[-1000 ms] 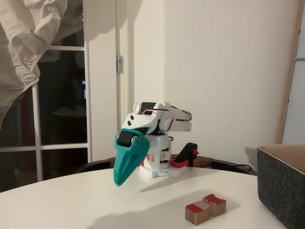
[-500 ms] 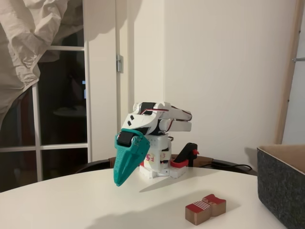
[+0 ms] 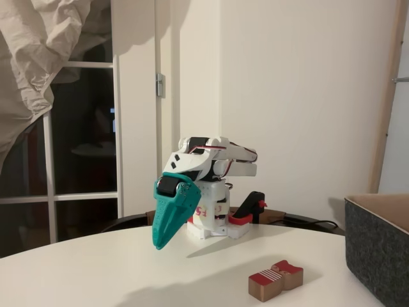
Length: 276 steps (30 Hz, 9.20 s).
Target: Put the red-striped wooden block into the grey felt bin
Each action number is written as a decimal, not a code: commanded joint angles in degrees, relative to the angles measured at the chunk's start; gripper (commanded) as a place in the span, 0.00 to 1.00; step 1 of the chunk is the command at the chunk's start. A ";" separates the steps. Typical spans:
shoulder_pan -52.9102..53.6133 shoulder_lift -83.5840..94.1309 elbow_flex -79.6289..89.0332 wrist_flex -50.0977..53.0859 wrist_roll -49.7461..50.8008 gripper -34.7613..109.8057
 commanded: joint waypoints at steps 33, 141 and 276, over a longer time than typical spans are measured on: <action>-19.16 -27.60 -43.68 -11.60 22.41 0.28; -53.17 -116.54 -75.50 7.03 -9.14 0.36; -69.26 -105.21 -87.01 34.01 -85.96 0.50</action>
